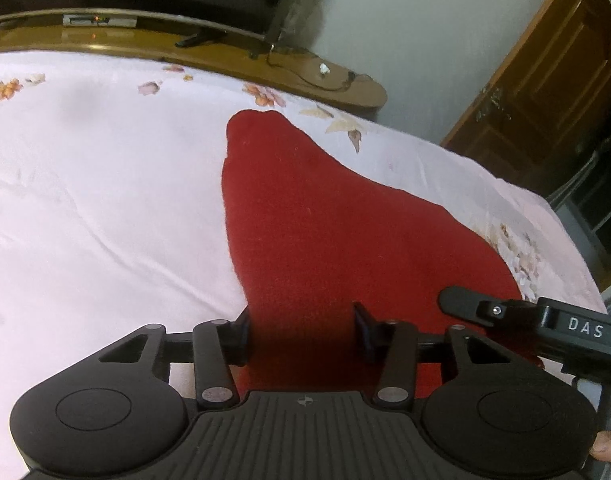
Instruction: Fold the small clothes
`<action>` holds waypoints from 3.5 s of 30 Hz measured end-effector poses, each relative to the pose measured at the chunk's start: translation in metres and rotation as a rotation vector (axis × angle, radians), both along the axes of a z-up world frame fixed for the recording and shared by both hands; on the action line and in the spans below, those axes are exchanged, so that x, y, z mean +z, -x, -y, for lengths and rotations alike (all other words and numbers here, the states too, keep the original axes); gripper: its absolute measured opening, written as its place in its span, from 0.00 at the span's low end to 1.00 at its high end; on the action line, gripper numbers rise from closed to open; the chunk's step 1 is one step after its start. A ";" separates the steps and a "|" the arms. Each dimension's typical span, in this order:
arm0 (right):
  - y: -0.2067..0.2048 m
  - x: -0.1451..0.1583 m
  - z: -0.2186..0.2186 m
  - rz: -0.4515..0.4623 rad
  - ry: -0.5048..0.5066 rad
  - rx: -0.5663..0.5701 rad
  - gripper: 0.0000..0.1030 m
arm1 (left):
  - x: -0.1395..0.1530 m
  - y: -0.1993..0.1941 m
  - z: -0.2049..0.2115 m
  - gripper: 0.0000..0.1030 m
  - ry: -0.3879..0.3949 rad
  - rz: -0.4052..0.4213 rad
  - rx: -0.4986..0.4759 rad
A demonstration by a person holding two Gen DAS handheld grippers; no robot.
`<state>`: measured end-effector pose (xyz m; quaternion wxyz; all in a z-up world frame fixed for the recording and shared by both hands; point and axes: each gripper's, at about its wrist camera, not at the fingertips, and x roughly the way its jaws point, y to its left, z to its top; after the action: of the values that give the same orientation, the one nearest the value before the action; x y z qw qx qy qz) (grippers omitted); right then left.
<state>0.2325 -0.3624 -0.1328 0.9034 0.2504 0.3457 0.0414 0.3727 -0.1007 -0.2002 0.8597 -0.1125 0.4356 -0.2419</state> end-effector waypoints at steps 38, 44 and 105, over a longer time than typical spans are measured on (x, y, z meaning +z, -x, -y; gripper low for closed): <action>0.041 -0.008 -0.206 -0.047 0.023 0.169 0.35 | -0.015 0.098 -0.222 0.46 -0.108 0.017 0.032; 0.049 -0.025 -0.208 -0.080 0.160 0.047 0.55 | -0.016 0.107 -0.210 0.68 -0.207 0.104 0.004; 0.097 -0.026 -0.243 -0.082 0.434 0.022 0.50 | -0.009 0.149 -0.168 1.00 -0.480 0.085 0.017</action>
<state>0.1358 -0.1193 -0.1590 0.9208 0.0477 0.3856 -0.0342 0.2237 0.0676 -0.2095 0.8813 0.1016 0.4432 -0.1287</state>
